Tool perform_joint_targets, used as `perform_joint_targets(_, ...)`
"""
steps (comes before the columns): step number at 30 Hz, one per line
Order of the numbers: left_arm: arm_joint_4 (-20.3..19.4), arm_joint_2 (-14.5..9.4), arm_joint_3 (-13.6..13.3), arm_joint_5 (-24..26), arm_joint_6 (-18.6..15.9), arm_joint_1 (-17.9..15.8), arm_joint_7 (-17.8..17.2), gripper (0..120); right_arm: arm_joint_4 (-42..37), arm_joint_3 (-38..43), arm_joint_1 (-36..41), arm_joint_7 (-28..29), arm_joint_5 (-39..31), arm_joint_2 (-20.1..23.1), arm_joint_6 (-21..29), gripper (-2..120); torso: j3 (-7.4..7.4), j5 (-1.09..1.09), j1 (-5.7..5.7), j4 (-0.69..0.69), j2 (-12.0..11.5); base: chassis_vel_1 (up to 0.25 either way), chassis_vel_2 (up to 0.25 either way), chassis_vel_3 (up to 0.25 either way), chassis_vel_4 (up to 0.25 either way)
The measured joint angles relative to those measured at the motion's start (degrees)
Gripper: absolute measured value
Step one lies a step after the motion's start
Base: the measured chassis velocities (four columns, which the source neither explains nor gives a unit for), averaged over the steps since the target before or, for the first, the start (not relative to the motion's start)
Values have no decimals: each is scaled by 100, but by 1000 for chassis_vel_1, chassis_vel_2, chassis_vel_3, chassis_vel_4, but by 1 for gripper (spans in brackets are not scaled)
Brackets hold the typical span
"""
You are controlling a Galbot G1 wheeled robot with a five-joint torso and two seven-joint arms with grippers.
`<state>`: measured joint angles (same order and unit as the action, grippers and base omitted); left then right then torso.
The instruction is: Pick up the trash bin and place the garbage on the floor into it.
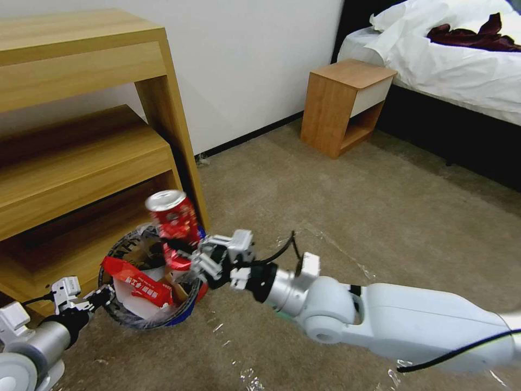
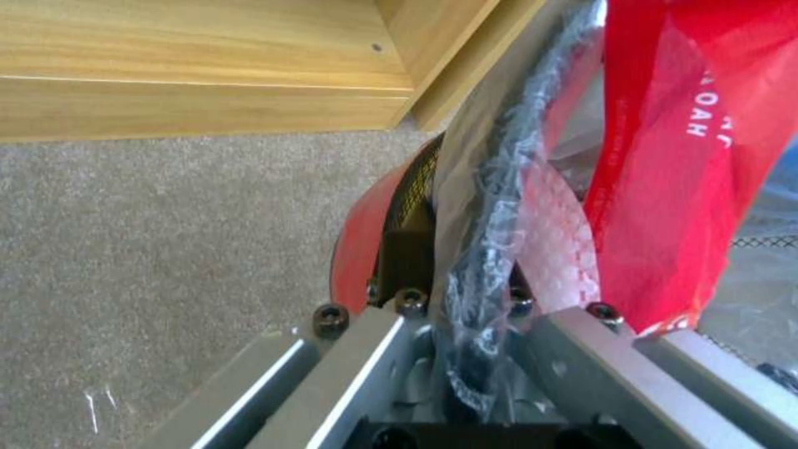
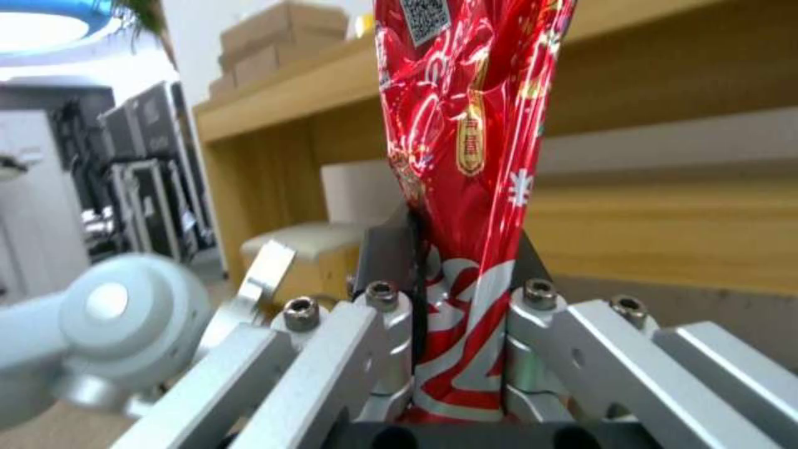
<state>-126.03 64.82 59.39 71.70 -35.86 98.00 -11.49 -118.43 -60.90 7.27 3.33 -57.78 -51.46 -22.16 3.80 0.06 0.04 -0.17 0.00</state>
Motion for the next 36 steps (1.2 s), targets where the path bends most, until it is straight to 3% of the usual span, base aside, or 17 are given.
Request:
perform_joint_targets(13, 80, -30, -65, -1, -18, -25, 0, 0, 675, -520, -314, -2, -202, -572, 205, 9, 0, 1, 0, -1, 0, 0, 0, 0, 0)
perform_joint_targets(36, -4, 19, -89, 27, -22, -25, 37, 0, 1562, -571, -487, -92, 4, -1403, 255, 9, 0, 1, 0, -1, 0, 0, 0, 0, 0)
